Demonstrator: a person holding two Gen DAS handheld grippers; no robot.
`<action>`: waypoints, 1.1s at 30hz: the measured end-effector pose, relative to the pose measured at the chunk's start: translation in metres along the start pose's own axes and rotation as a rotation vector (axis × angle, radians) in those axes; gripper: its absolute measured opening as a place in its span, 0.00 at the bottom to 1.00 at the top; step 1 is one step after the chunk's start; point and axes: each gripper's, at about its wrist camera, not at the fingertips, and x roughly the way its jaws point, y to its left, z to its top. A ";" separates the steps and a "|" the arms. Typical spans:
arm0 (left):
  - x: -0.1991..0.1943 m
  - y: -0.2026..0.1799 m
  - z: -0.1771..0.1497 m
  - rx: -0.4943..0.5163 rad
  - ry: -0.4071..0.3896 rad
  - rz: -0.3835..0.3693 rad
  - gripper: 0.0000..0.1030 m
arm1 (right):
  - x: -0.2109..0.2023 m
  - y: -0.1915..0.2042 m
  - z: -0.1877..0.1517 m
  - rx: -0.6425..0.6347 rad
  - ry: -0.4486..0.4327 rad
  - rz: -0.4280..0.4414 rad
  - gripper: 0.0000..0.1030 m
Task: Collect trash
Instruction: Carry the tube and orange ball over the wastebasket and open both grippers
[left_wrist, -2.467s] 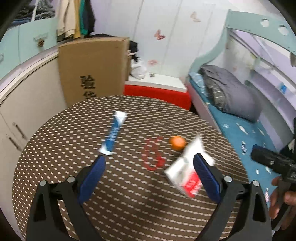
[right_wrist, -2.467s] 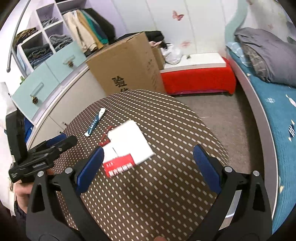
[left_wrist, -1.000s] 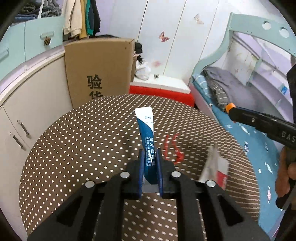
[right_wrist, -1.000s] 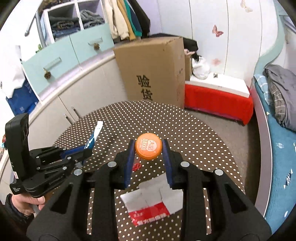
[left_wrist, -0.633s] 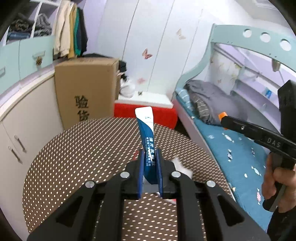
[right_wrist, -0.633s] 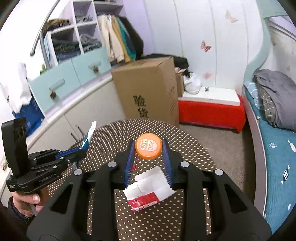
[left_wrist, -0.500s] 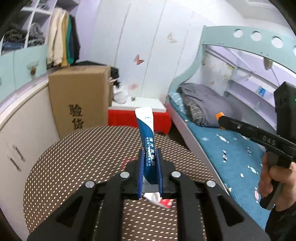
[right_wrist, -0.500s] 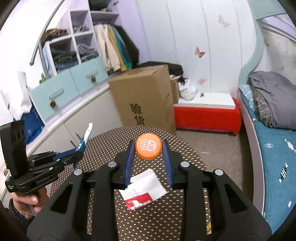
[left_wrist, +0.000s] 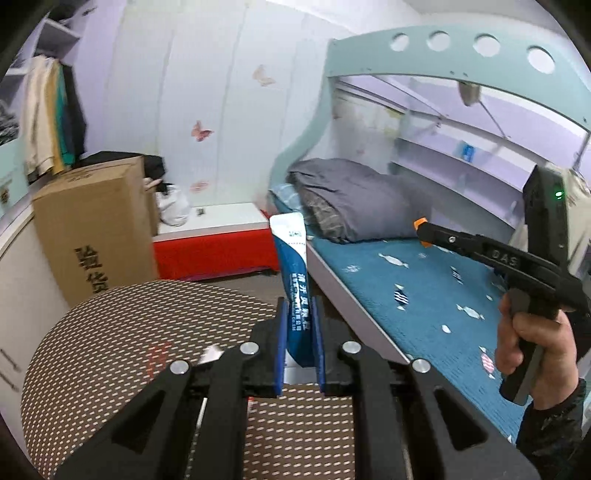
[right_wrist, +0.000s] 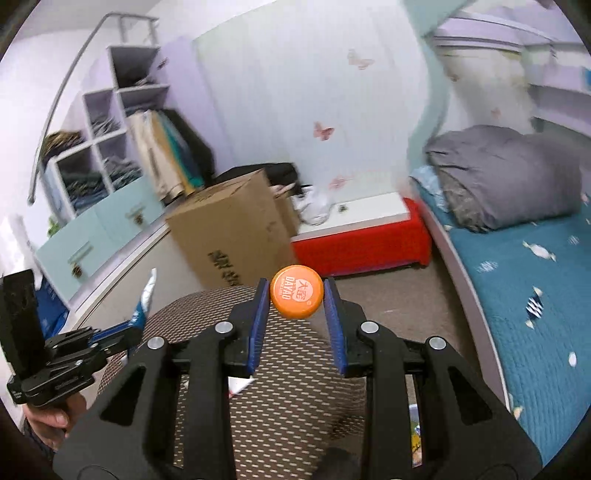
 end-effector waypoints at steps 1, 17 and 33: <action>0.003 -0.005 0.001 0.007 0.003 -0.008 0.12 | -0.002 -0.012 -0.002 0.022 -0.003 -0.019 0.29; 0.092 -0.095 -0.010 0.122 0.153 -0.123 0.12 | 0.027 -0.179 -0.099 0.364 0.150 -0.196 0.29; 0.221 -0.154 -0.062 0.209 0.435 -0.180 0.12 | 0.070 -0.266 -0.185 0.590 0.336 -0.208 0.70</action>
